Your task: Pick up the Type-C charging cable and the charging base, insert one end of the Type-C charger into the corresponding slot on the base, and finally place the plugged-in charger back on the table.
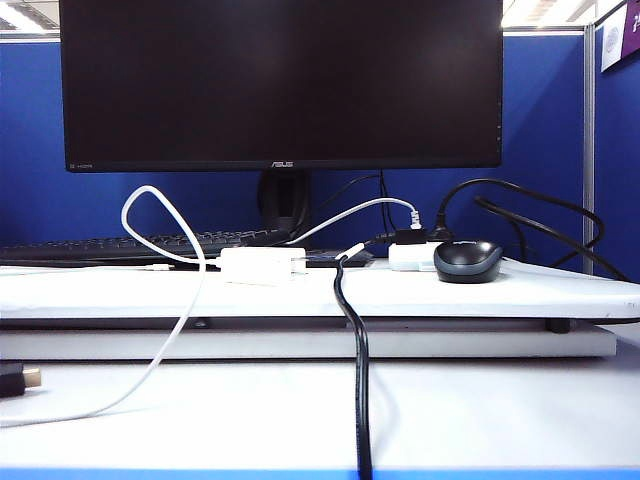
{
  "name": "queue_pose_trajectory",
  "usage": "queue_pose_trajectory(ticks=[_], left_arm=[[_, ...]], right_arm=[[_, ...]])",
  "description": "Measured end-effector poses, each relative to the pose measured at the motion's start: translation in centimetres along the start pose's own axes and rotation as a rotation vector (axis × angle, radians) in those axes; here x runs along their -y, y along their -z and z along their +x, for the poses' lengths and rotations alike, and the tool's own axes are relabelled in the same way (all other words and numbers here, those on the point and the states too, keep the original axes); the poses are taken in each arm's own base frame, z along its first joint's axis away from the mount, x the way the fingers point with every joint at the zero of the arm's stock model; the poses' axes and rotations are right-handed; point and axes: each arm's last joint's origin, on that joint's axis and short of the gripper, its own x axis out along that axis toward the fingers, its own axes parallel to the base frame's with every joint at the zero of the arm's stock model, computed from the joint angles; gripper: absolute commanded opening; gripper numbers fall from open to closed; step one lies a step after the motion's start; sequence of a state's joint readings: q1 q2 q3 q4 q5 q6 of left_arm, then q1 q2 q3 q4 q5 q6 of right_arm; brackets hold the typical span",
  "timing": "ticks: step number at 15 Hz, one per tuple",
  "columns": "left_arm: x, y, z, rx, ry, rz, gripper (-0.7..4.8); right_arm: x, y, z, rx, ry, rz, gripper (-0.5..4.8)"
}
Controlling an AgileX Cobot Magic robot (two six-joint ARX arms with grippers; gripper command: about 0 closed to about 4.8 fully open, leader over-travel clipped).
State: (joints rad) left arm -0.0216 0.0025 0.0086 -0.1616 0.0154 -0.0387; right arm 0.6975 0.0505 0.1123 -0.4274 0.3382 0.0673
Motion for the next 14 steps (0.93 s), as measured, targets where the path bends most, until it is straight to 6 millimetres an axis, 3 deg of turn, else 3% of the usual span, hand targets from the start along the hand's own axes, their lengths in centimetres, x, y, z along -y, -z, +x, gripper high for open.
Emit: queue_pose_trajectory(ticks=[7, 8, 9, 14], left_arm=[[0.0, 0.0, 0.0, 0.0, 0.0, 0.072, -0.04], [0.0, 0.0, 0.0, 0.0, 0.0, 0.072, -0.04], [0.0, 0.0, 0.0, 0.0, 0.0, 0.072, -0.04], [0.0, 0.0, 0.0, 0.0, 0.0, 0.072, -0.05]], right_arm=[[0.1, 0.0, 0.0, 0.005, 0.005, 0.004, -0.01], [0.5, -0.1, 0.0, 0.007, 0.054, 0.022, -0.01], [1.9, -0.1, 0.0, 0.015, 0.23, 0.078, -0.01], [3.9, 0.6, 0.6, 0.081, 0.44, 0.164, 0.0]])
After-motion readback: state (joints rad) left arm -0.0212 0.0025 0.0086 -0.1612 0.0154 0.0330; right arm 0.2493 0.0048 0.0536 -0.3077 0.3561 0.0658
